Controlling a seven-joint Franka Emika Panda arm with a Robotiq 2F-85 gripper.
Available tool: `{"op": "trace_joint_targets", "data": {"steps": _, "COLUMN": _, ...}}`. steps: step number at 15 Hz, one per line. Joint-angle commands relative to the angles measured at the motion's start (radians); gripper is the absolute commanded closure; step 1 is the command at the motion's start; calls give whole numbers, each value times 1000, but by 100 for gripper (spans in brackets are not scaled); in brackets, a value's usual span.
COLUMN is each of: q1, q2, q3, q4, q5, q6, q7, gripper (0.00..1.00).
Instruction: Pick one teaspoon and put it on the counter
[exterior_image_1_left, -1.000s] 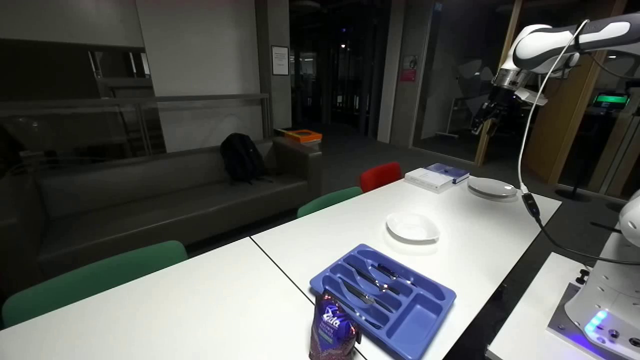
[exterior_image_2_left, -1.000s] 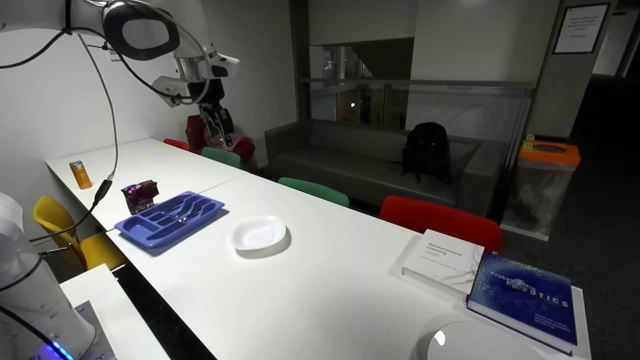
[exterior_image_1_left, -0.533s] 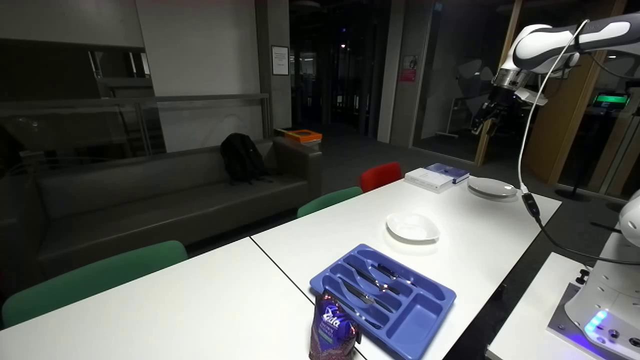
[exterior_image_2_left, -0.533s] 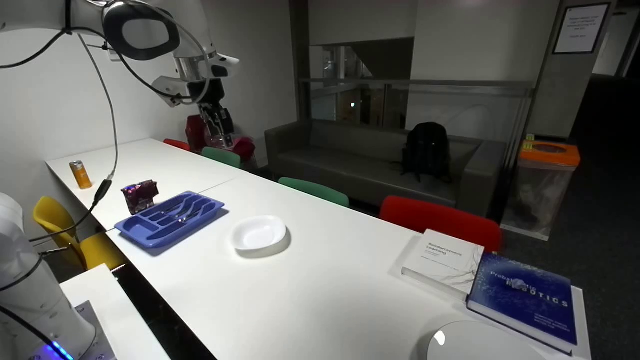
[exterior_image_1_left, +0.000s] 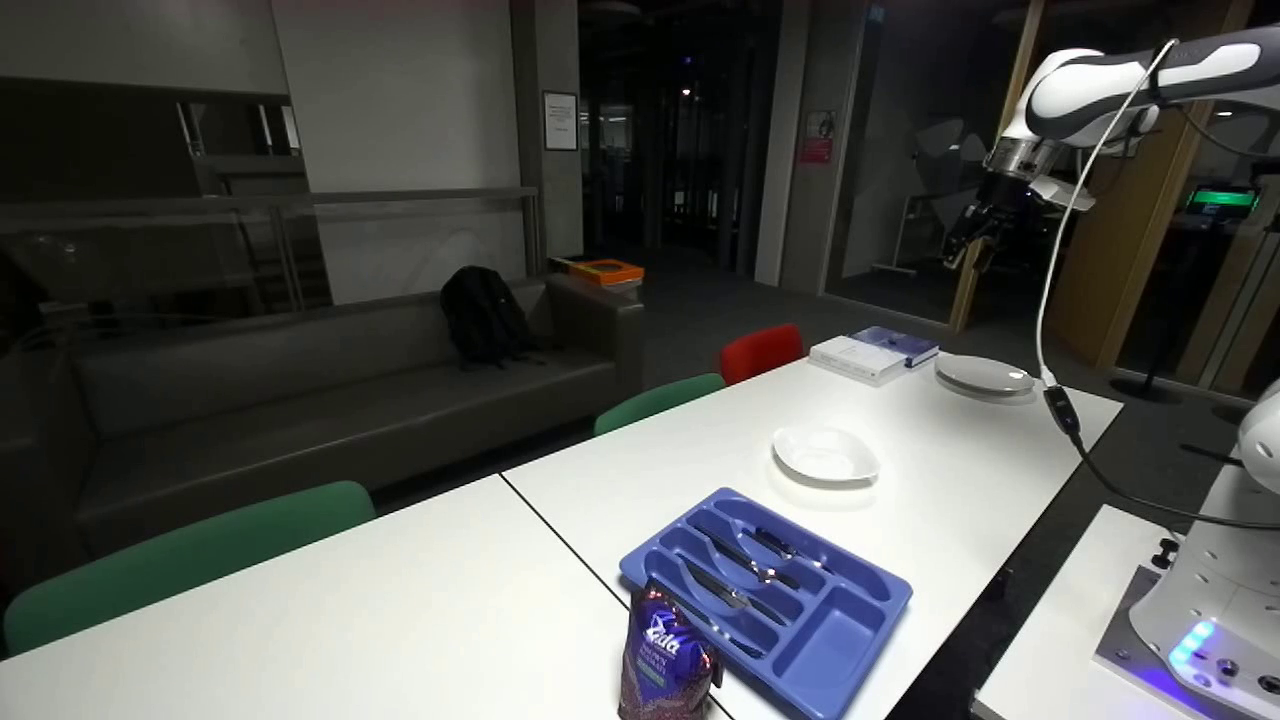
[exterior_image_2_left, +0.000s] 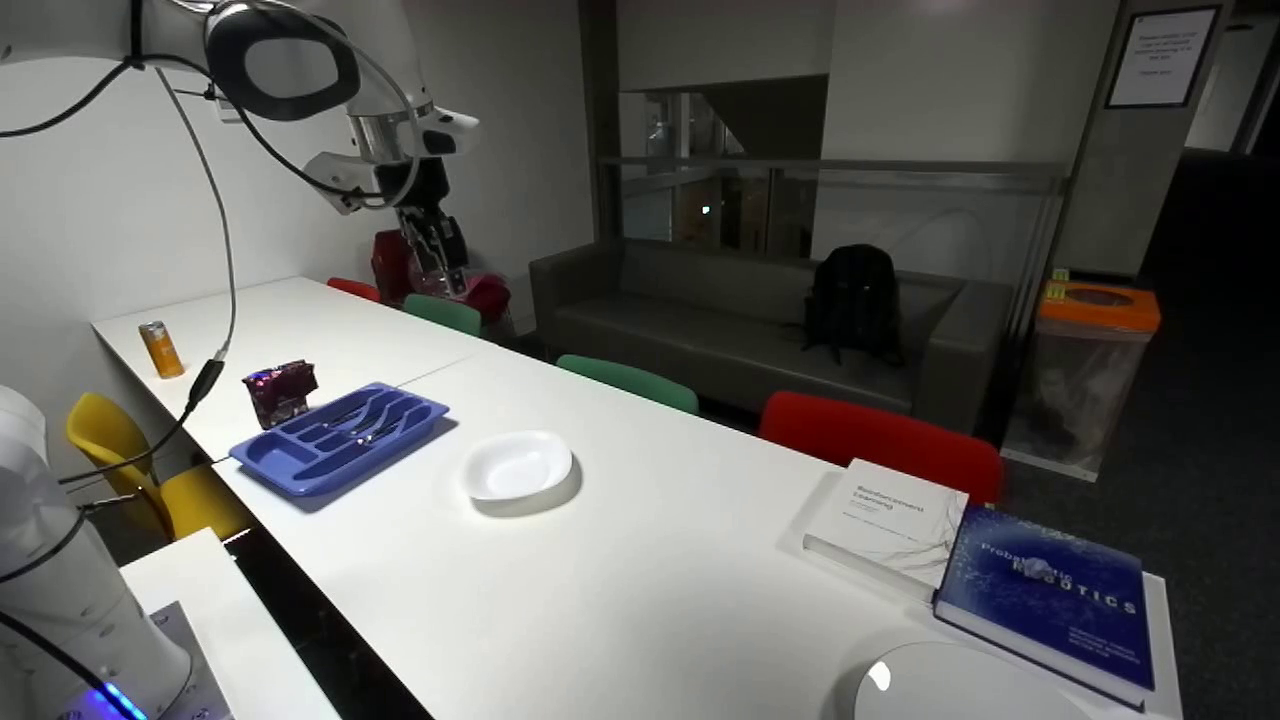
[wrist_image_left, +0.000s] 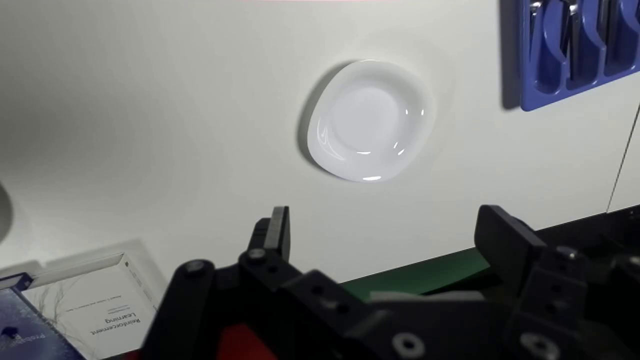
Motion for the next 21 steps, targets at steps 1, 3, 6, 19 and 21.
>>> {"op": "trace_joint_targets", "data": {"steps": 1, "q1": -26, "q2": 4, "q3": 21, "q4": 3, "q5": 11, "q6": -3, "q7": -10, "gripper": 0}}
{"op": "trace_joint_targets", "data": {"steps": 3, "q1": -26, "q2": 4, "q3": 21, "q4": 3, "q5": 11, "q6": -3, "q7": -10, "gripper": 0}}
{"op": "trace_joint_targets", "data": {"steps": 6, "q1": -26, "q2": 4, "q3": 21, "q4": 3, "q5": 11, "q6": -3, "q7": -10, "gripper": 0}}
{"op": "trace_joint_targets", "data": {"steps": 19, "q1": 63, "q2": 102, "q3": 113, "q4": 1, "q5": 60, "q6": -31, "q7": -161, "gripper": 0}}
{"op": "trace_joint_targets", "data": {"steps": 21, "q1": 50, "q2": 96, "q3": 126, "q4": -24, "q5": 64, "q6": -3, "q7": -122, "gripper": 0}}
